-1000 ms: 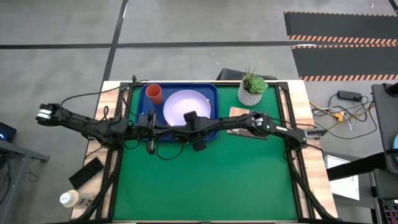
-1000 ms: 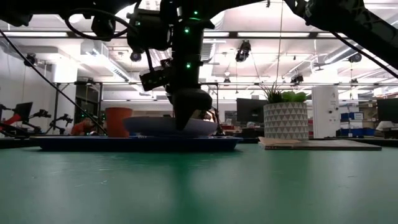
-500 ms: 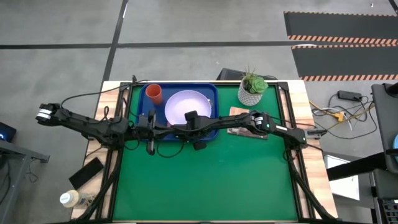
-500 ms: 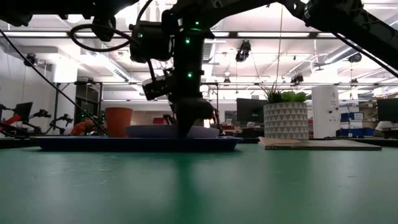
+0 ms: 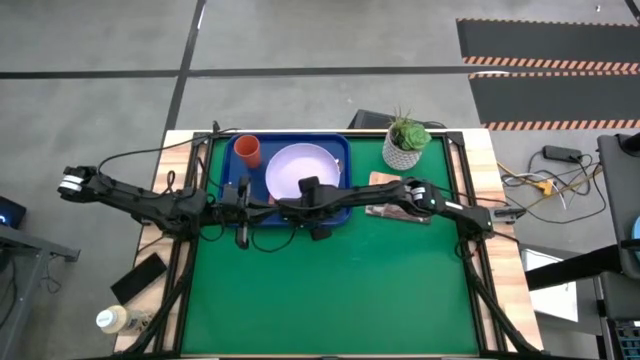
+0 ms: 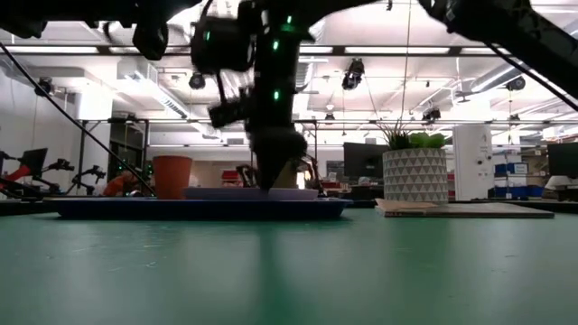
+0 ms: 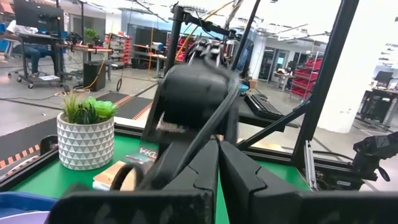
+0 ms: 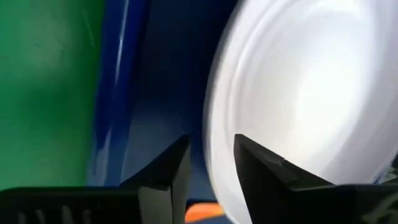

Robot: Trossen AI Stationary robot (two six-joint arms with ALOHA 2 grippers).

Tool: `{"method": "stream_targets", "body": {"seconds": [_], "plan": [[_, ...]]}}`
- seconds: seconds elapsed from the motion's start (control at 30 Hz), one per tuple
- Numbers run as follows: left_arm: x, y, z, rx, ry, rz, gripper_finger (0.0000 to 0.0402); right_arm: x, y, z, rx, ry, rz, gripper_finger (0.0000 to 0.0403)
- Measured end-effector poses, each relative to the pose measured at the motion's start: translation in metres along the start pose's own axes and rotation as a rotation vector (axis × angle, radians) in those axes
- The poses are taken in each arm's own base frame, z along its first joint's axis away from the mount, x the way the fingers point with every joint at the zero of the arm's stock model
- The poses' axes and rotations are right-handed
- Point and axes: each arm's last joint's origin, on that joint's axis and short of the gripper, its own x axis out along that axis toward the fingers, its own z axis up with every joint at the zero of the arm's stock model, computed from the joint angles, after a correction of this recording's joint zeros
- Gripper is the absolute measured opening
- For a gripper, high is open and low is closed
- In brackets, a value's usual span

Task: Pick and place plate/cup/fork/spoon on tray
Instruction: Put the white plate on the blue tray to the right of the orange fork

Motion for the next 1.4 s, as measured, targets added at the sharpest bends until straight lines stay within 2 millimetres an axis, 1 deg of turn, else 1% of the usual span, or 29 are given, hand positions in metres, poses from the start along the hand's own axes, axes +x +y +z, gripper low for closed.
{"method": "stream_targets", "body": {"seconds": [0.1,0.23,0.4,0.47,0.6,0.7,0.83,0.97,1.1,1.23,1.4], "plan": [[0.0,0.0,0.0,-0.001,-0.002,0.0,0.0,-0.021,0.001,-0.003,0.037,-0.011,0.001,0.0122],[0.0,0.0,0.002,-0.004,-0.01,-0.003,0.0,-0.047,0.006,-0.01,0.078,-0.006,0.008,0.0119],[0.0,0.001,-0.002,0.003,0.017,0.004,0.0,-0.088,0.017,-0.019,0.125,-0.051,0.014,0.0109],[0.0,0.001,-0.003,0.007,0.029,0.006,0.0,-0.098,0.025,-0.025,0.123,-0.063,0.018,0.0106],[0.001,0.001,-0.004,0.007,0.032,0.006,0.0,-0.119,0.041,-0.036,0.142,-0.155,0.02,0.0098],[0.001,0.001,-0.004,0.006,0.035,0.007,0.0,-0.132,0.05,-0.047,0.166,-0.269,0.02,0.0094],[0.001,0.001,-0.008,-0.04,0.069,0.03,0.0,-0.134,0.062,-0.062,0.188,-0.391,0.02,0.0093],[0.001,0.005,-0.015,-0.066,0.13,0.122,0.0,-0.138,0.068,-0.076,0.225,-0.55,0.015,0.0091],[0.005,0.009,-0.027,-0.053,0.227,0.252,0.0,-0.127,0.074,-0.088,0.244,-0.692,-0.002,0.0091],[0.013,0.018,-0.038,-0.058,0.37,0.383,0.0,-0.12,0.077,-0.1,0.279,-0.819,-0.018,0.0091],[0.032,0.031,-0.054,-0.056,0.547,0.519,0.0,-0.107,0.083,-0.115,0.283,-0.843,-0.022,0.0089]]}}
